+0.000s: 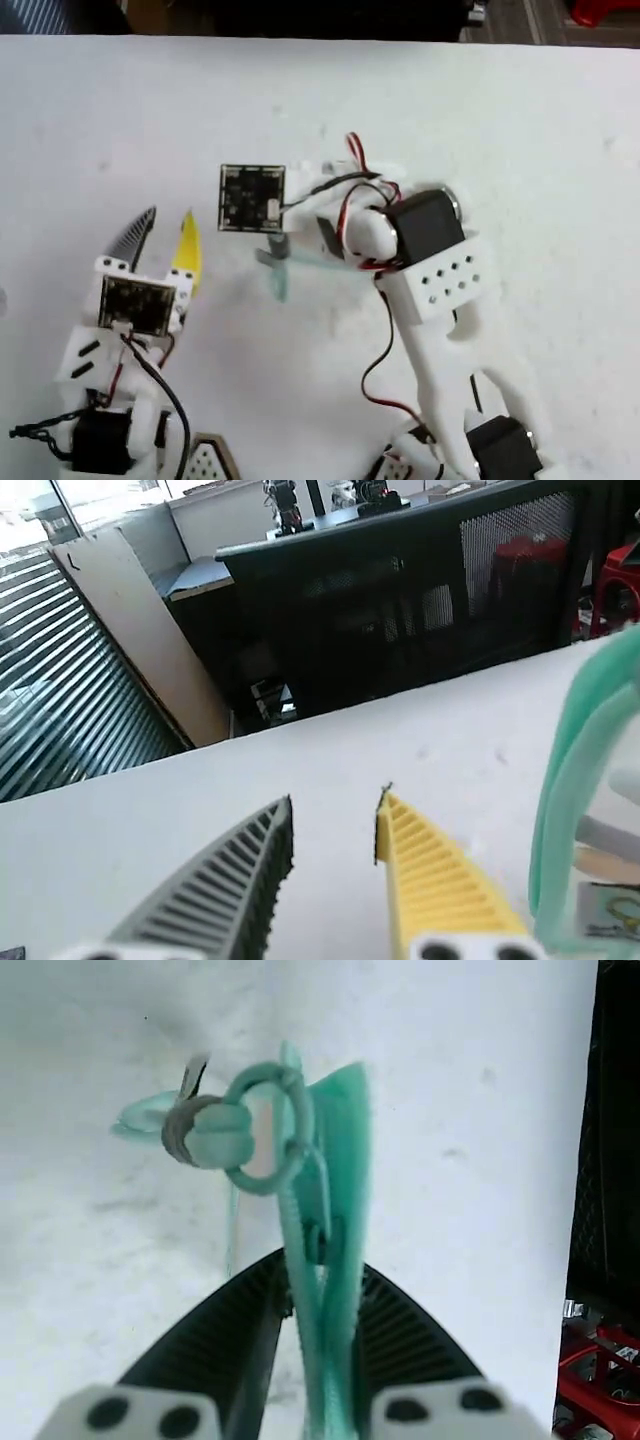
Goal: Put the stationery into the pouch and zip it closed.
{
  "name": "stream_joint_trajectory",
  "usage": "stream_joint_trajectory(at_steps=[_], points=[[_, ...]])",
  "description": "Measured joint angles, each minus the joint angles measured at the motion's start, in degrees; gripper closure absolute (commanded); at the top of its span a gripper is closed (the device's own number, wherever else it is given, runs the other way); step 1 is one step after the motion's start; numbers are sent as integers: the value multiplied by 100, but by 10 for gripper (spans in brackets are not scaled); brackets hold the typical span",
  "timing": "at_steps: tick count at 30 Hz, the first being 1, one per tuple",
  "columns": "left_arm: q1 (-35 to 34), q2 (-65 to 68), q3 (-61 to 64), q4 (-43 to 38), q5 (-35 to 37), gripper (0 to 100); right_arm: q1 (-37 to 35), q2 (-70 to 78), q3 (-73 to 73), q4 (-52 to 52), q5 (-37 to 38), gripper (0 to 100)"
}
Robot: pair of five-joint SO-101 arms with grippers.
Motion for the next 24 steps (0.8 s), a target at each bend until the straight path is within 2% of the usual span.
stream_joint_trajectory(at_steps=[3,9,15,19,24], points=[[0,0,0,334,-211,838,0,0,0,0,0,981],[26,9,0,492,-1310,838,0,0,0,0,0,981],[607,9,0,967,-2145,838,0,0,0,0,0,981],[1011,9,0,1037,-2295,838,0,0,0,0,0,981],[1178,9,0,1037,-2303,838,-9,-290,62,9,0,981]])
